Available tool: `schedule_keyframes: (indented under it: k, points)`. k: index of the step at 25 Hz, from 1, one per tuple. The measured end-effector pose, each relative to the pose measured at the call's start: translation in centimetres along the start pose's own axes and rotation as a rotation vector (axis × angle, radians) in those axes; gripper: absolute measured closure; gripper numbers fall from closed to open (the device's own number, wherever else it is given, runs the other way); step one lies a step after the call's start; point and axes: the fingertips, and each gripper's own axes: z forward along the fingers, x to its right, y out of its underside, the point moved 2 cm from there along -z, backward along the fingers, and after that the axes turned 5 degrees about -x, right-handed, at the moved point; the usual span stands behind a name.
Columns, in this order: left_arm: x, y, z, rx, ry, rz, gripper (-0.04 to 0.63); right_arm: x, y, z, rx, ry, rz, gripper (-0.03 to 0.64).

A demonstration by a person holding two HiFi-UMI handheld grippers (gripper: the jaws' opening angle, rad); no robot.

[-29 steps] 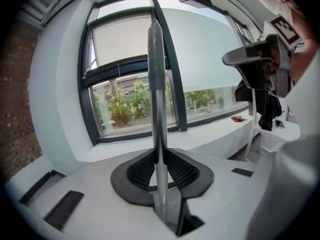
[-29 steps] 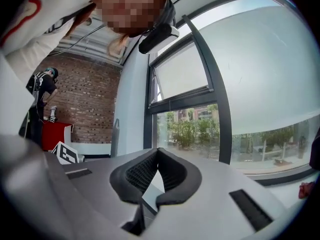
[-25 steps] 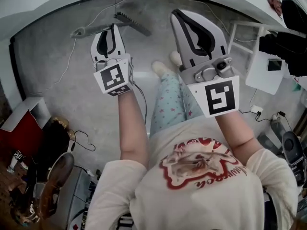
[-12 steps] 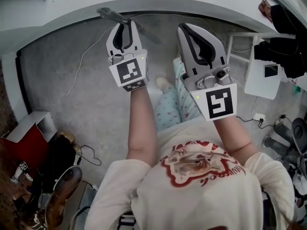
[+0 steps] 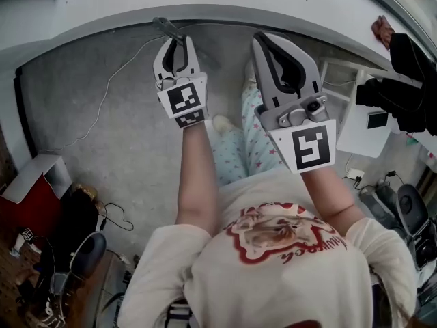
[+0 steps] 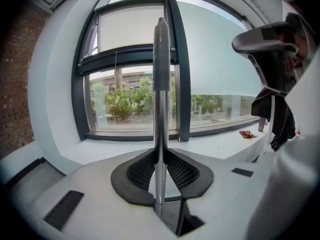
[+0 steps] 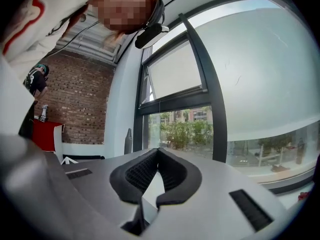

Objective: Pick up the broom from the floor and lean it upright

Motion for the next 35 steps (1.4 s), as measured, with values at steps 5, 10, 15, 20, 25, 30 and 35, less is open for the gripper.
schedule_keyframes:
  k: [5, 10, 15, 20, 25, 30, 35]
  points:
    - [-0.6, 0.3, 5.1, -0.072, -0.037, -0.056, 0.506, 3.2, 0.4, 4.9, -0.027, -0.073, 0.006, 0.592]
    - [1.2, -0.3, 9.4, -0.099, -0.028, -0.066, 0.506, 8.2, 1.5, 8.4, -0.064, -0.089, 0.015, 0.592]
    - [1.9, -2.0, 13.3, -0.108, 0.000, -0.037, 0.506, 11.3, 1.7, 12.1, -0.080, -0.108, 0.029, 0.592]
    - [2.4, -3.4, 15.6, -0.111, 0.024, -0.038, 0.506, 13.0, 1.9, 13.4, -0.101, -0.084, 0.041, 0.592]
    - [1.1, -4.5, 18.0, -0.094, 0.059, -0.073, 0.506, 13.6, 1.9, 14.3, -0.111, -0.012, 0.049, 0.592]
    - [1.0, -4.2, 18.8, -0.117, 0.105, -0.054, 0.506, 14.2, 1.9, 14.4, -0.113, 0.046, 0.064, 0.592]
    - [1.1, -4.1, 19.0, -0.113, 0.147, -0.023, 0.505, 13.9, 2.1, 14.4, -0.116, 0.060, 0.082, 0.592]
